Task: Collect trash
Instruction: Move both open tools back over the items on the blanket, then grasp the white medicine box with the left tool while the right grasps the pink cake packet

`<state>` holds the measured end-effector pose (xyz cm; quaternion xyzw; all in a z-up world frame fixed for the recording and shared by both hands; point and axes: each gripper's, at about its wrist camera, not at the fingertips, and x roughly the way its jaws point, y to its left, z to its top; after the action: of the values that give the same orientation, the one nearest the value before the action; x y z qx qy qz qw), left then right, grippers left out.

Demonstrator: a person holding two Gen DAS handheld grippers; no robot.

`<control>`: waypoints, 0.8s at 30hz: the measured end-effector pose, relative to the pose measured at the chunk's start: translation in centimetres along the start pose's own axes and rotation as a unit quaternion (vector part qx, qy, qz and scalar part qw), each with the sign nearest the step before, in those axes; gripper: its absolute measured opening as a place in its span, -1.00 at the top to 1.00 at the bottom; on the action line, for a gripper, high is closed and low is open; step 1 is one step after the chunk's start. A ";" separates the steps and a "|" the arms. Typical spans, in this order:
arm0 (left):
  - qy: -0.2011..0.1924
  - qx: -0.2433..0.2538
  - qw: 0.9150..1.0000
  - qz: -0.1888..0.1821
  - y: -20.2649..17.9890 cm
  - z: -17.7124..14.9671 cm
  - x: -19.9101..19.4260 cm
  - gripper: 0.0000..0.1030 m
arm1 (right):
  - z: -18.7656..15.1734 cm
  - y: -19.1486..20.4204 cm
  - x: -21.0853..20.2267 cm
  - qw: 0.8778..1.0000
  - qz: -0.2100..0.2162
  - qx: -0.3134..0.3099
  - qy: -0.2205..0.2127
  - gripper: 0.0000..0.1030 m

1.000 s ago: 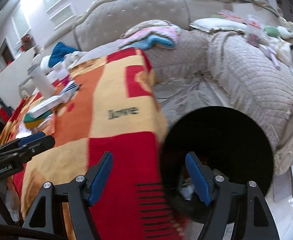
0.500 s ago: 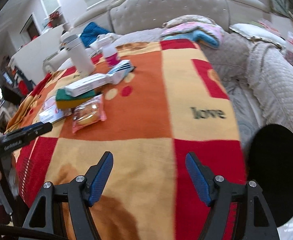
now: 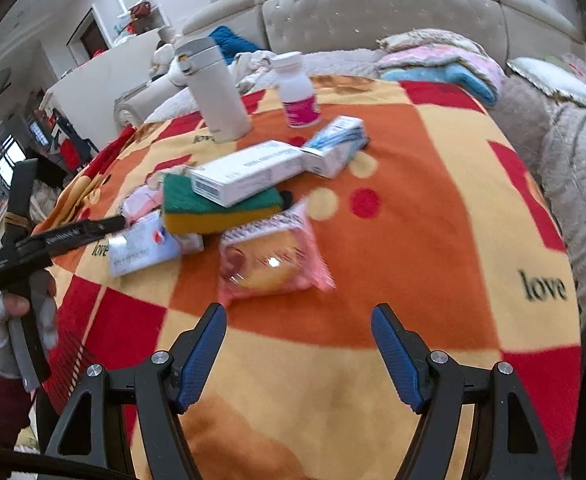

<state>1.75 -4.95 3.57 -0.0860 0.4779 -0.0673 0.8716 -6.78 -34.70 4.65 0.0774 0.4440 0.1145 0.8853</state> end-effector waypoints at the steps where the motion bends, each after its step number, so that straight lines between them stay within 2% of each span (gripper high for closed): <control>1: 0.018 0.006 1.000 -0.018 -0.4 -0.7 0.4 -0.15 | 0.3 0.6 0.3 1.000 -0.003 -0.006 -0.002 -0.44; 3: 0.027 0.017 0.999 -0.043 -1.1 -1.7 0.4 -0.15 | 0.8 1.9 1.0 1.000 -0.010 -0.022 -0.007 -0.46; 6: 0.031 0.045 0.998 -0.042 -2.3 -2.9 -0.4 -0.15 | 1.4 3.4 2.4 0.998 -0.035 -0.054 -0.008 -0.46; 9: 0.055 0.056 0.995 -0.061 -2.6 -3.6 -0.7 -0.15 | 1.6 4.1 4.1 0.995 -0.056 -0.080 0.004 -0.46; 12: 0.004 0.069 0.997 -0.024 -2.3 -3.0 -2.2 -0.15 | 1.3 4.1 5.1 0.993 -0.070 -0.098 0.018 -0.46; 16: 0.009 0.034 0.999 -0.038 -0.7 -1.4 -1.4 -0.15 | 0.7 3.8 5.2 0.988 -0.087 -0.127 0.019 -0.49; 18: 0.037 0.031 0.998 -0.041 -0.6 -1.4 0.1 -0.15 | 0.6 2.6 4.7 0.986 -0.108 -0.126 0.016 -0.49; 21: 0.061 0.024 0.994 -0.090 -1.4 -2.2 0.4 -0.15 | 0.4 -0.4 3.2 0.986 -0.133 -0.103 0.018 -0.49; 24: 0.074 0.052 0.988 -0.125 -3.4 -3.8 -0.2 -0.15 | 0.4 -4.4 1.3 0.986 -0.155 -0.059 0.015 -0.49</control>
<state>-1.65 -8.58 2.50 -0.0945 0.5222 -0.2061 0.8221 -5.11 -38.56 2.89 -0.0467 0.4560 0.0034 0.8888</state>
